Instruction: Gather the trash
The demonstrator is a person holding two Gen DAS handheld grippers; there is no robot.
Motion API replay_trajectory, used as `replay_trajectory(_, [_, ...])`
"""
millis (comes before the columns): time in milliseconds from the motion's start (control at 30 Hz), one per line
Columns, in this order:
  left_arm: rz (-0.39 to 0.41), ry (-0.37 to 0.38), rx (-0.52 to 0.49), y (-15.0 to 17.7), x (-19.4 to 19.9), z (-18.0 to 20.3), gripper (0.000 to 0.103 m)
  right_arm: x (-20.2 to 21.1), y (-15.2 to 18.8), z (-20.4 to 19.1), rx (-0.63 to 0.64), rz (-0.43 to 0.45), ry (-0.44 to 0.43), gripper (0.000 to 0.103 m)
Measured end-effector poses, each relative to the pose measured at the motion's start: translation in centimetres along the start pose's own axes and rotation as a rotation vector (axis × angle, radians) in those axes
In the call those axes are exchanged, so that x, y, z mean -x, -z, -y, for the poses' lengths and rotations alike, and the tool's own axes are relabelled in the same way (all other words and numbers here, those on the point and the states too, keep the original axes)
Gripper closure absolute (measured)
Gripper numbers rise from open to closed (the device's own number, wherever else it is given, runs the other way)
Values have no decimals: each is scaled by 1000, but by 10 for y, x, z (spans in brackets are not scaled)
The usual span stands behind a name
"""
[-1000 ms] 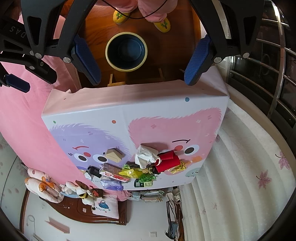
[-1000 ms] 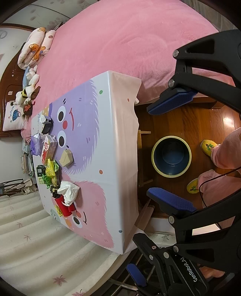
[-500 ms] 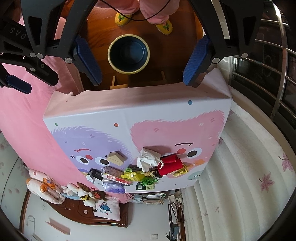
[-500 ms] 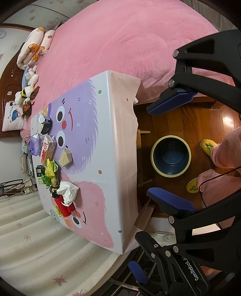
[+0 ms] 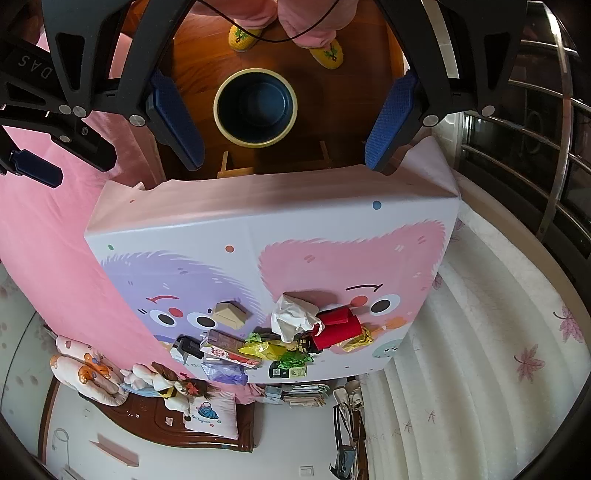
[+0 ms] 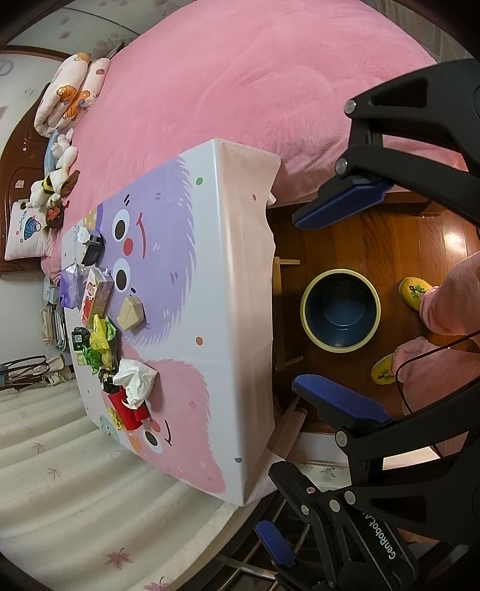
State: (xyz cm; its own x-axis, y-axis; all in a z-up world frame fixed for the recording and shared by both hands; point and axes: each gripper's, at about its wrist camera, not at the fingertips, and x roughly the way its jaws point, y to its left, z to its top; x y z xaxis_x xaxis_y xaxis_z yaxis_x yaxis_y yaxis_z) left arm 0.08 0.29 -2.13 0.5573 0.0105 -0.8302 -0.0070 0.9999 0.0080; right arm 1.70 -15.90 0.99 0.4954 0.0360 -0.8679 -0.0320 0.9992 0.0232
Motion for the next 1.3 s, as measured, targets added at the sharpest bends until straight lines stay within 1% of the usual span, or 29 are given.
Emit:
replay_trajectory(400, [-9,3,0,2,1,0,13,-4,-1,2,-1,-2,-4,24])
replay_trajectory(600, [-8,-6,0,-2,2,4,13,-6,-6,9,-2,-6,-9,24])
replay_trajectory(667, [-9,-7,-2,-4,2,4,13,-8,-7,4,-2,-8,-9,24])
replay_trajectory(967, [-3,-3,0,-15,2,5,14,-12,-9,3,-1,-8,-12,24])
replay_trajectory(1200, [-5,-5,-1,-15,1,5,14,-14,-11,6,-2,-11,-15,24])
replay_trajectory(1300, [-21,-16,-12,-17,-3,5,14,-14,-12,4,-1,-11,-16,24])
